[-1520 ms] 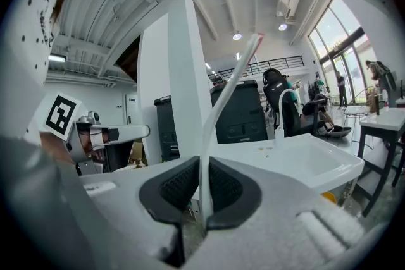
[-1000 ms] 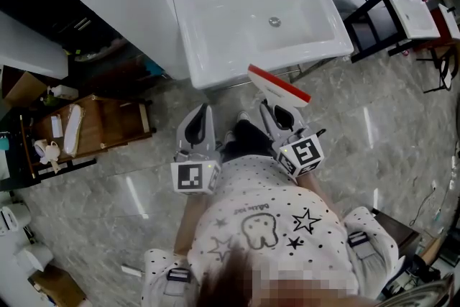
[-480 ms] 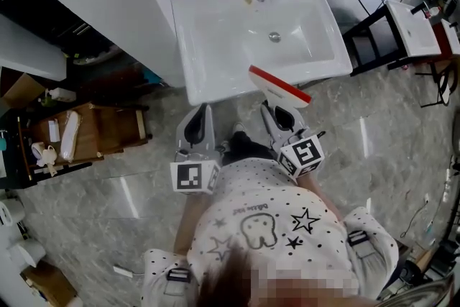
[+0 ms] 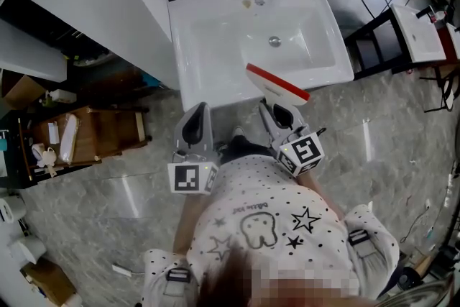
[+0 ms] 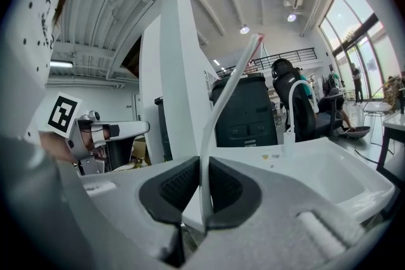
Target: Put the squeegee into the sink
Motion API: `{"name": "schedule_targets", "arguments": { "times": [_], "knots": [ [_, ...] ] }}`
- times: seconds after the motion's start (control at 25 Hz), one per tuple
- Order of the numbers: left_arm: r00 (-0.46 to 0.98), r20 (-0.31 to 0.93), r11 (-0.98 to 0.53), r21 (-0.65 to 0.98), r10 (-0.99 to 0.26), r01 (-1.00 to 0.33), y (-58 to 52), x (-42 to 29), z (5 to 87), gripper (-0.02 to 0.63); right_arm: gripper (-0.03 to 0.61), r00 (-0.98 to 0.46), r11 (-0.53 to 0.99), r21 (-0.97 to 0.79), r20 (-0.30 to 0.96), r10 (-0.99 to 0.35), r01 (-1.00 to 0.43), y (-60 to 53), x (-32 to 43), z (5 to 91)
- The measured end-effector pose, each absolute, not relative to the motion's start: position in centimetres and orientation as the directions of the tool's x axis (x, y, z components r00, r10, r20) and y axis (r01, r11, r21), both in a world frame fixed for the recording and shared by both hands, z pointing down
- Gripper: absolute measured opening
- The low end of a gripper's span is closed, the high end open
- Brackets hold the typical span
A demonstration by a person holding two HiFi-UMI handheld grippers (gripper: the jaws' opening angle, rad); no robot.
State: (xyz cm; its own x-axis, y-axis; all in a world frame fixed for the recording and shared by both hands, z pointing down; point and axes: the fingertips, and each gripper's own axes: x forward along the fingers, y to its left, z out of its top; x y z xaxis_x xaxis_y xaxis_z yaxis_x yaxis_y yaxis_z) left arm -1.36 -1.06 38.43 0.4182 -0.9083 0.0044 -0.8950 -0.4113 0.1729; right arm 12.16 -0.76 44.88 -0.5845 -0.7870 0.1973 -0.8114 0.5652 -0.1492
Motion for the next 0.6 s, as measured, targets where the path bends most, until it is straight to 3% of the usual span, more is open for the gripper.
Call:
{"name": "schedule_targets", "arguments": {
  "times": [0.6],
  "knots": [
    [0.395, 0.001, -0.389, 0.171, -0.919, -0.905, -3.3, -0.4, 38.4, -0.008, 0.025, -0.57, 0.546, -0.165, 0.191, -0.799, -0.821, -3.0, 14.6, 45.0]
  ]
}}
